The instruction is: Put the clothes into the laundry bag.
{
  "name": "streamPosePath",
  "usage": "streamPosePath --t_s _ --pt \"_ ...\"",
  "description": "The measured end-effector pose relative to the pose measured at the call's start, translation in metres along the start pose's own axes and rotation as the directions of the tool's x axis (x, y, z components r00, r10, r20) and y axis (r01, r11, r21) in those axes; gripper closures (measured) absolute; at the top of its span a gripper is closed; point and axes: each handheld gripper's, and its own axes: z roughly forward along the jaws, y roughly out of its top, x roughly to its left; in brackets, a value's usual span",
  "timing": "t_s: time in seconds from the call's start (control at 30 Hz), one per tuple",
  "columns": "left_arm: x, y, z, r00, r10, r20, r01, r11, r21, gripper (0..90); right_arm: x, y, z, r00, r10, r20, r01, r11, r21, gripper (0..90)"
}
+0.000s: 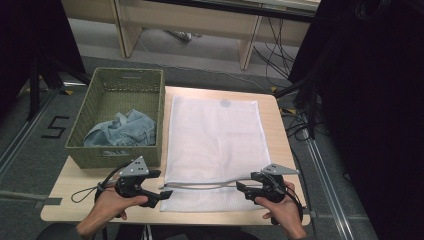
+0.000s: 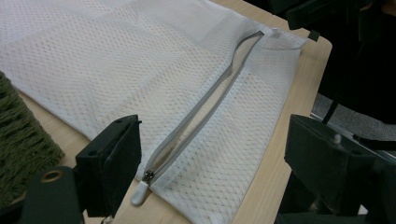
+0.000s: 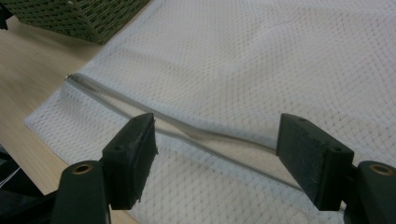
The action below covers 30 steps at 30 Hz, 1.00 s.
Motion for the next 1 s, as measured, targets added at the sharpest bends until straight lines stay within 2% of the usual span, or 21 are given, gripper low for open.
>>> streamPosePath --t_s 0.03,0.07,0.13,0.17,0.2,0.23,0.33,0.37,0.4,0.43,0.47,0.53,0.6,0.73,0.77,0.8,0.83,0.87,0.93,0.97,1.0 --pt "0.000 0.000 0.000 1.0000 0.001 0.002 -0.001 1.0000 0.000 17.8 -0.004 0.000 0.000 0.9981 -0.059 0.020 0.059 0.998 -0.013 29.6" --pt "0.000 0.000 0.000 1.0000 0.004 0.002 -0.004 1.0000 0.001 17.7 -0.002 0.000 0.000 0.9997 -0.021 0.011 0.021 1.000 -0.001 29.6" --pt "0.000 0.000 0.000 1.0000 0.006 -0.001 -0.006 1.0000 0.002 17.4 -0.001 0.000 0.000 1.0000 -0.001 0.010 0.001 1.000 -0.002 29.6" --pt "0.000 0.000 0.000 1.0000 0.005 0.000 -0.005 1.0000 0.003 17.4 -0.001 0.000 0.000 0.9999 -0.008 0.011 0.008 1.000 -0.006 29.5" --pt "-0.001 0.000 0.000 0.9998 -0.018 -0.005 0.018 0.9998 0.004 17.3 -0.004 0.000 0.001 0.9987 -0.047 0.019 0.048 0.999 -0.016 29.3" --pt "-0.001 0.000 0.000 0.9999 -0.013 -0.007 0.013 0.9999 0.002 17.3 -0.001 0.000 0.000 0.9997 -0.018 0.016 0.018 1.000 0.005 29.0" --pt "0.001 0.000 -0.001 0.9999 0.008 -0.009 -0.008 0.9999 0.008 17.4 -0.001 -0.001 0.001 0.9999 -0.010 0.003 0.010 1.000 -0.001 28.3" --pt "0.000 0.000 -0.001 0.9999 -0.004 -0.015 0.004 1.0000 0.008 17.3 -0.003 0.000 0.002 0.9981 -0.057 0.021 0.057 0.998 -0.010 27.4" --pt "0.000 0.000 -0.001 0.9998 -0.006 -0.018 0.007 0.9999 0.009 17.3 0.000 0.000 0.002 0.9999 -0.012 -0.004 0.012 1.000 0.011 26.7" --pt "0.000 0.000 -0.001 0.9998 -0.002 -0.021 0.002 1.0000 0.009 17.3 -0.003 0.001 0.002 0.9982 -0.056 0.020 0.056 0.998 0.004 25.7" --pt "0.001 0.001 -0.001 0.9998 0.001 -0.019 0.000 0.9999 0.010 17.4 -0.002 0.000 0.004 0.9988 -0.048 0.010 0.048 0.999 0.001 24.4" --pt "0.001 0.000 -0.001 0.9998 0.001 -0.020 -0.001 1.0000 0.004 17.3 -0.002 0.001 0.006 0.9975 -0.070 0.005 0.070 0.997 0.010 23.1" --pt "0.001 0.000 -0.002 0.9996 0.001 -0.027 -0.001 1.0000 0.009 17.3 0.000 0.002 0.009 0.9985 -0.054 0.010 0.054 0.998 0.023 22.3" --pt "0.002 0.001 -0.003 0.9993 -0.004 -0.037 0.004 0.9999 0.015 17.3 -0.003 0.010 0.023 0.9915 -0.128 0.023 0.127 0.992 0.018 21.2" --pt "0.002 0.000 -0.003 0.9991 -0.007 -0.041 0.008 0.9999 0.013 17.3 -0.004 0.012 0.024 0.9894 -0.143 0.025 0.142 0.989 0.035 21.2" --pt "0.003 0.000 -0.003 0.9990 -0.010 -0.044 0.010 0.9999 0.010 17.3 -0.004 0.013 0.027 0.9879 -0.152 0.029 0.151 0.988 0.037 21.2" --pt "0.003 0.000 -0.003 0.9989 -0.011 -0.046 0.012 0.9999 0.011 17.3 -0.003 0.014 0.030 0.9898 -0.138 0.033 0.137 0.990 0.045 21.2" --pt "0.003 0.000 -0.003 0.9990 -0.006 -0.044 0.006 0.9999 0.013 17.4 -0.006 0.016 0.034 0.9830 -0.180 0.035 0.179 0.983 0.044 21.2" --pt "0.003 0.000 -0.003 0.9990 -0.002 -0.045 0.002 0.9999 0.016 17.4 -0.008 0.019 0.042 0.9768 -0.211 0.036 0.209 0.976 0.068 21.5" --pt "0.003 0.000 -0.003 0.9990 -0.003 -0.045 0.004 0.9999 0.016 17.4 -0.008 0.019 0.042 0.9768 -0.211 0.036 0.209 0.976 0.068 21.5" --pt "0.003 0.000 -0.003 0.9988 -0.012 -0.048 0.013 0.9998 0.012 17.4 -0.006 0.021 0.050 0.9728 -0.230 0.030 0.226 0.970 0.095 21.7"
